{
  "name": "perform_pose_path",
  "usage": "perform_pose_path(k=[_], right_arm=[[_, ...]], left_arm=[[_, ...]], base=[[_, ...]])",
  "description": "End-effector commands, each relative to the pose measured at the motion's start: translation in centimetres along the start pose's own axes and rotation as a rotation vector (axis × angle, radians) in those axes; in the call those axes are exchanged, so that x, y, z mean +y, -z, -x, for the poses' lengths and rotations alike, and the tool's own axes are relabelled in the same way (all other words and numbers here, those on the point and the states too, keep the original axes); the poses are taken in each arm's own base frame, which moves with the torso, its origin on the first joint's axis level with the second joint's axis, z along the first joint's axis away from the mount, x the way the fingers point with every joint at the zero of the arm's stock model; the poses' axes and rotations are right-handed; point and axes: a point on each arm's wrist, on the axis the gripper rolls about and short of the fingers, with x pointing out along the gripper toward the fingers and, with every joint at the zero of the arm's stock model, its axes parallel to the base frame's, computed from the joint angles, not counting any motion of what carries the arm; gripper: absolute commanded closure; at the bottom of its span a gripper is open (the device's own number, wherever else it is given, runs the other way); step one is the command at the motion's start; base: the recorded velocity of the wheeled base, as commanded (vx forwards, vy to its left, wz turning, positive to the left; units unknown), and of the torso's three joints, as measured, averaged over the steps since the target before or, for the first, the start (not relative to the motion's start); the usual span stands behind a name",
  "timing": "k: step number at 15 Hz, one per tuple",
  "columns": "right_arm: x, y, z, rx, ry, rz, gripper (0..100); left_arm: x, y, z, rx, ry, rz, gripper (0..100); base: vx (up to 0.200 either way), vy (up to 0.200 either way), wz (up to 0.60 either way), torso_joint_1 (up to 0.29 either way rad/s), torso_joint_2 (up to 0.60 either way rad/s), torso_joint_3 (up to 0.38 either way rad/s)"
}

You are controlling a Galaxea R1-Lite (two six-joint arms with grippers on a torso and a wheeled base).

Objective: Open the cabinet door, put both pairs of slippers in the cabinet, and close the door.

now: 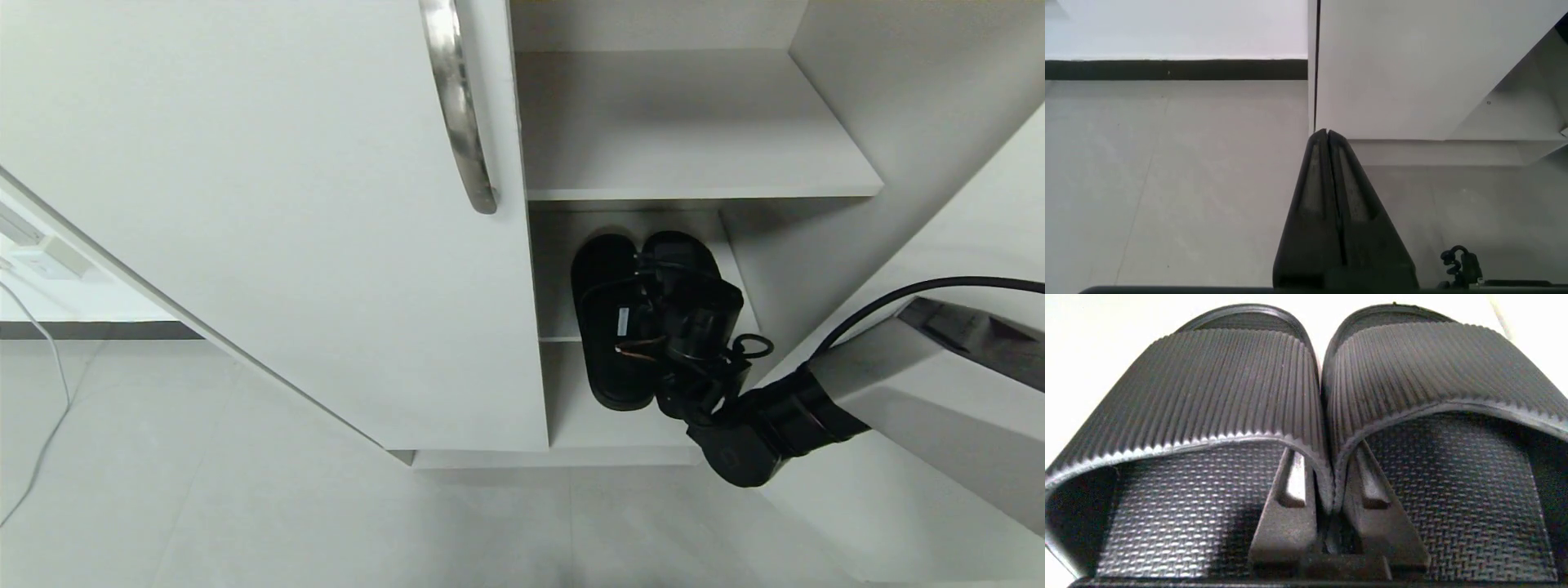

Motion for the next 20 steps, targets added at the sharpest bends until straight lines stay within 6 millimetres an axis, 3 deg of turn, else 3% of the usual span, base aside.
perform_pose_path(k=[1, 8, 12, 16, 17, 20], right_arm=[[0.4, 0.1, -2.1, -0.005, 0.017, 0.001, 100], [0.6, -2.7, -5.2, -0.036, 0.048, -0.016, 100], [0.4, -2.3, -6.6, -0.036, 0.068, -0.015, 100], [0.6, -2.0, -6.8, -0.028, 0.066, -0.009, 100], [0.6, -2.0, -6.8, -0.028, 0.066, -0.009, 0], [0.4, -1.7, -6.4, -0.013, 0.063, 0.002, 0]], left_arm=[[0.0, 0.0, 0.0, 0.001, -0.001, 0.0, 100], [0.0, 0.0, 0.0, 0.001, -0.002, 0.002, 100], [0.0, 0.0, 0.0, 0.001, -0.002, 0.002, 100], [0.0, 0.0, 0.0, 0.001, -0.002, 0.002, 100], [0.0, 0.0, 0.0, 0.001, -0.002, 0.002, 100], [0.0, 0.0, 0.0, 0.001, -0.002, 0.002, 100]], base=[[0.0, 0.0, 0.0, 0.0, 0.0, 0.0], [0.0, 0.0, 0.0, 0.0, 0.0, 0.0], [0.0, 0.0, 0.0, 0.0, 0.0, 0.0], [0.0, 0.0, 0.0, 0.0, 0.0, 0.0], [0.0, 0.0, 0.0, 0.0, 0.0, 0.0], [0.0, 0.0, 0.0, 0.0, 0.0, 0.0]])
